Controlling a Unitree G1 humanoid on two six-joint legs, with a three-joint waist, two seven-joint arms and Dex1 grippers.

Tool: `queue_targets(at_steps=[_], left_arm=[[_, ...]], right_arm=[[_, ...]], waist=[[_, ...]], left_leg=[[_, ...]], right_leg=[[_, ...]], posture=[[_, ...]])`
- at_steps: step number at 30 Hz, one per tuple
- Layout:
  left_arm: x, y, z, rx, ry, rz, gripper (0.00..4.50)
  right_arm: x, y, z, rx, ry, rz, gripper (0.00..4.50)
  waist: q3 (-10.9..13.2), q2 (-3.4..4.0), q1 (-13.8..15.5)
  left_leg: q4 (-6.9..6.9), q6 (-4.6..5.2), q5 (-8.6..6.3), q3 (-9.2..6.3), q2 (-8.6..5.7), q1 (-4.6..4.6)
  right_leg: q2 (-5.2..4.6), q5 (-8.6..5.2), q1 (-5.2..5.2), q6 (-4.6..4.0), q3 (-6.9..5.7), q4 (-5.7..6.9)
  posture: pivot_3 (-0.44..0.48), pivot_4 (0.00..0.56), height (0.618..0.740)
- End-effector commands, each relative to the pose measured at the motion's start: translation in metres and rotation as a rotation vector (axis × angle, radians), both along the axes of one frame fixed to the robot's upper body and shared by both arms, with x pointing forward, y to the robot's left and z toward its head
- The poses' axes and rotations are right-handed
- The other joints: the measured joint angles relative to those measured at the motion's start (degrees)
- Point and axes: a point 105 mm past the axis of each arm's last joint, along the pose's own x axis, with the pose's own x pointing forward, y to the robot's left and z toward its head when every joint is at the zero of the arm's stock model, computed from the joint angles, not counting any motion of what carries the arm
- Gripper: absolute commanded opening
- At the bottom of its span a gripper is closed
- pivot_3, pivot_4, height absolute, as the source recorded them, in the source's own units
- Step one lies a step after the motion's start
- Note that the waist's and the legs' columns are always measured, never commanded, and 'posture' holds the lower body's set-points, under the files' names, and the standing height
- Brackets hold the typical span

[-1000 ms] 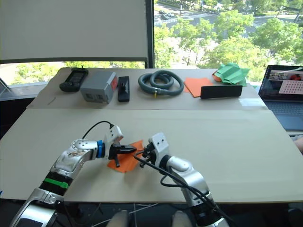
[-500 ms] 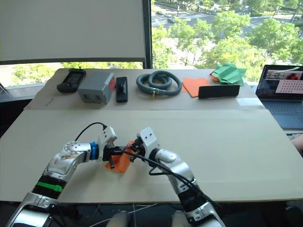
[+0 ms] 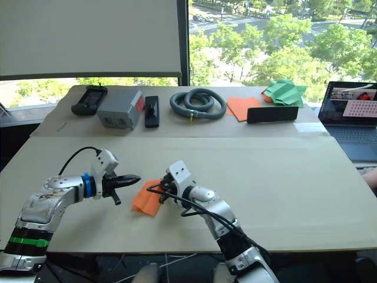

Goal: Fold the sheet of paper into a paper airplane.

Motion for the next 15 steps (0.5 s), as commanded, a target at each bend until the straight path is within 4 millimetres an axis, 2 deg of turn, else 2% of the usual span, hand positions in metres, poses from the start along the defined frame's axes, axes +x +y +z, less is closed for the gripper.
queue_targets(at_steps=[1, 3, 7, 15], left_arm=[[0.002, -0.015, 0.025, -0.051, -0.078, -0.056, 0.02], [0.0, -0.025, 0.021, -0.07, -0.059, -0.086, 0.02], [-0.002, -0.038, -0.006, -0.073, 0.003, -0.113, 0.02], [0.005, -0.031, -0.037, -0.008, 0.055, -0.101, 0.02]], right_arm=[[-0.001, 0.005, 0.001, -0.004, -0.009, 0.019, 0.0], [0.0, 0.005, 0.001, -0.005, -0.01, 0.019, 0.0], [0.002, 0.004, 0.002, -0.007, -0.012, 0.012, 0.0], [0.004, -0.003, 0.012, 0.002, -0.043, -0.001, 0.0]], waist=[[0.0, 0.0, 0.04], [0.0, -0.01, 0.07], [-0.01, -0.01, 0.01], [-0.01, -0.02, 0.05]], left_leg=[[0.0, 0.0, 0.0, 0.0, 0.0, -0.01], [0.0, 0.0, 0.0, 0.01, -0.01, -0.01], [0.0, 0.04, 0.03, 0.01, -0.01, 0.0], [0.0, 0.17, 0.11, -0.01, 0.0, 0.0]], right_leg=[[0.0, 0.0, 0.0, 0.0, 0.0, 0.0], [0.0, 0.0, 0.02, 0.0, 0.0, -0.02], [0.0, 0.0, 0.04, 0.0, 0.0, 0.0], [0.05, 0.0, 0.03, 0.0, 0.01, 0.01]], posture=[[0.0, 0.15, 0.704], [0.0, 0.15, 0.704], [0.0, 0.15, 0.704], [0.0, 0.15, 0.704]])
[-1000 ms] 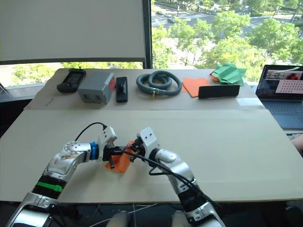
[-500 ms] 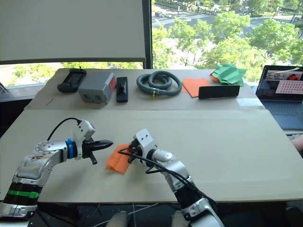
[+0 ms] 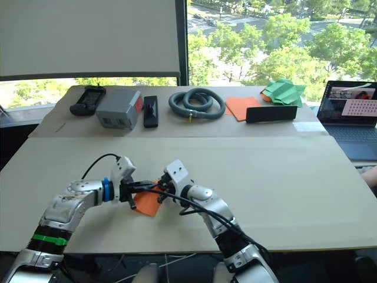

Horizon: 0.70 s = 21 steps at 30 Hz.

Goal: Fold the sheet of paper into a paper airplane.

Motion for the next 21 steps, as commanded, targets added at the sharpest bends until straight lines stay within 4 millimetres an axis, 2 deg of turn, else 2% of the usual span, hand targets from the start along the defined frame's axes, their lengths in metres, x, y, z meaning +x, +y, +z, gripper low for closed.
queue_targets(at_steps=[1, 5, 10, 15, 21], left_arm=[[0.005, 0.003, -0.002, 0.045, -0.033, -0.02, 0.02], [0.004, 0.004, -0.019, 0.077, -0.018, -0.03, 0.02], [0.003, -0.002, -0.023, 0.084, -0.02, -0.053, 0.02], [0.001, -0.004, -0.026, 0.089, -0.019, -0.062, 0.02], [-0.001, -0.004, -0.028, 0.099, -0.019, -0.069, 0.02]], right_arm=[[0.002, -0.006, 0.012, 0.009, -0.044, -0.004, 0.0], [-0.001, -0.012, 0.012, -0.005, -0.069, 0.02, 0.0], [0.011, -0.027, 0.013, -0.026, -0.089, -0.008, 0.0], [0.014, -0.031, -0.001, -0.094, -0.073, 0.026, 0.0], [0.028, -0.043, -0.017, -0.146, -0.026, -0.04, 0.0]], waist=[[0.0, 0.0, 0.17], [-0.02, 0.01, 0.3], [-0.06, 0.08, 0.33], [-0.13, 0.11, 0.45], [-0.38, 0.22, 0.28]], left_leg=[[0.01, 0.0, 0.0, 0.0, 0.0, -0.01], [0.02, -0.14, -0.09, 0.02, -0.01, 0.0], [0.02, -0.13, -0.08, 0.01, -0.01, 0.01], [0.03, -0.12, -0.07, 0.02, -0.01, 0.03], [0.03, -0.11, -0.07, 0.01, -0.01, 0.13]], right_leg=[[0.0, 0.0, 0.0, 0.0, 0.0, 0.0], [-0.02, 0.0, 0.04, 0.0, 0.0, -0.03], [-0.02, 0.0, 0.05, 0.0, 0.0, 0.0], [-0.02, 0.0, 0.08, 0.0, 0.0, 0.0], [-0.02, 0.0, 0.14, 0.0, 0.0, 0.01]], posture=[[0.0, 0.15, 0.704], [0.0, 0.15, 0.704], [0.0, 0.15, 0.704], [0.0, 0.15, 0.704], [0.0, 0.15, 0.704]])
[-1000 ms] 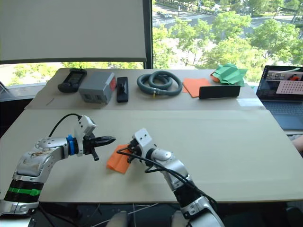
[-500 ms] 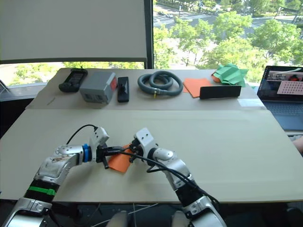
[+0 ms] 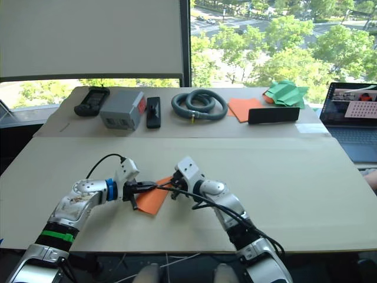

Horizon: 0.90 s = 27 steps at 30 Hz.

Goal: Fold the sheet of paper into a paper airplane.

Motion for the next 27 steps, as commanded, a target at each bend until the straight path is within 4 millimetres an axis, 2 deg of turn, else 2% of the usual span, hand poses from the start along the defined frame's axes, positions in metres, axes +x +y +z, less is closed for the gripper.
queue_targets(at_steps=[1, 5, 8, 14, 20, 27], left_arm=[[-0.008, 0.001, -0.017, 0.041, 0.059, 0.001, 0.02], [-0.008, 0.002, -0.018, 0.048, 0.057, 0.002, 0.02], [-0.008, 0.002, -0.018, 0.049, 0.058, 0.003, 0.02], [-0.009, 0.003, -0.017, 0.047, 0.059, 0.003, 0.02], [-0.012, 0.004, -0.017, 0.048, 0.066, 0.003, 0.02], [-0.016, 0.007, -0.018, 0.053, 0.076, 0.006, 0.02]], right_arm=[[0.01, -0.013, -0.013, -0.04, 0.034, -0.064, 0.0], [0.018, -0.018, -0.012, -0.033, 0.021, -0.089, 0.0], [0.015, -0.017, -0.012, -0.028, 0.019, -0.068, 0.0], [-0.017, 0.001, -0.024, -0.024, 0.07, 0.075, 0.0], [-0.047, 0.009, -0.042, -0.047, 0.166, 0.171, 0.0], [-0.063, 0.013, -0.054, -0.077, 0.243, 0.21, 0.0]], waist=[[-0.08, -0.01, 0.0], [-0.2, 0.0, 0.04], [-0.21, 0.02, 0.08], [-0.33, 0.02, 0.03], [-0.44, 0.01, -0.26], [-0.46, 0.0, -0.47]], left_leg=[[0.0, 0.0, 0.0, 0.0, 0.0, 0.01], [0.0, -0.01, 0.0, 0.0, 0.0, 0.01], [0.0, 0.0, 0.0, 0.0, 0.0, 0.01], [0.01, 0.0, 0.0, 0.01, 0.0, 0.0], [-0.01, -0.05, -0.03, 0.0, 0.01, 0.13], [-0.06, -0.31, -0.2, 0.01, 0.01, 0.39]], right_leg=[[0.0, 0.0, 0.01, 0.0, 0.0, 0.0], [0.0, 0.0, 0.02, 0.0, 0.0, -0.01], [0.0, 0.0, 0.02, 0.0, 0.0, 0.0], [0.0, -0.02, 0.03, -0.03, 0.01, -0.01], [0.0, -0.06, 0.08, -0.08, 0.02, 0.0], [0.0, -0.15, 0.27, -0.12, 0.04, -0.01]], posture=[[0.0, 0.15, 0.704], [0.0, 0.15, 0.704], [0.0, 0.15, 0.704], [0.0, 0.15, 0.704], [0.0, 0.15, 0.704], [0.0, 0.15, 0.704]])
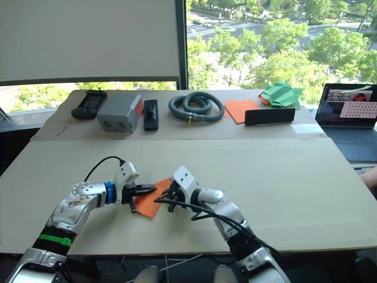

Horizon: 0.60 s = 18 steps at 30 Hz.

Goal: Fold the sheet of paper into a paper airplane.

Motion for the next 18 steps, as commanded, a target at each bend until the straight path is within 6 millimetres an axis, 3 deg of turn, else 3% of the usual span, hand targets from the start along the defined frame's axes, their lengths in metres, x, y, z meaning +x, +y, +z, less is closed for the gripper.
queue_targets(at_steps=[1, 18], left_arm=[[-0.01, 0.003, -0.015, 0.039, 0.067, 0.001, 0.02], [-0.02, 0.009, -0.017, 0.056, 0.084, 0.014, 0.02]], right_arm=[[-0.027, 0.0, -0.042, -0.106, 0.17, 0.058, 0.0], [-0.074, 0.011, -0.059, -0.205, 0.227, 0.274, 0.0]], waist=[[-0.01, -0.01, -0.04], [-0.07, 0.01, -0.27]], left_leg=[[-0.02, -0.01, -0.01, 0.0, 0.0, 0.04], [-0.07, -0.26, -0.19, 0.0, 0.02, 0.22]], right_leg=[[0.0, -0.02, 0.04, 0.0, 0.0, 0.0], [-0.02, -0.13, 0.09, 0.0, 0.0, -0.01]], posture=[[0.0, 0.15, 0.704], [0.0, 0.15, 0.704]])
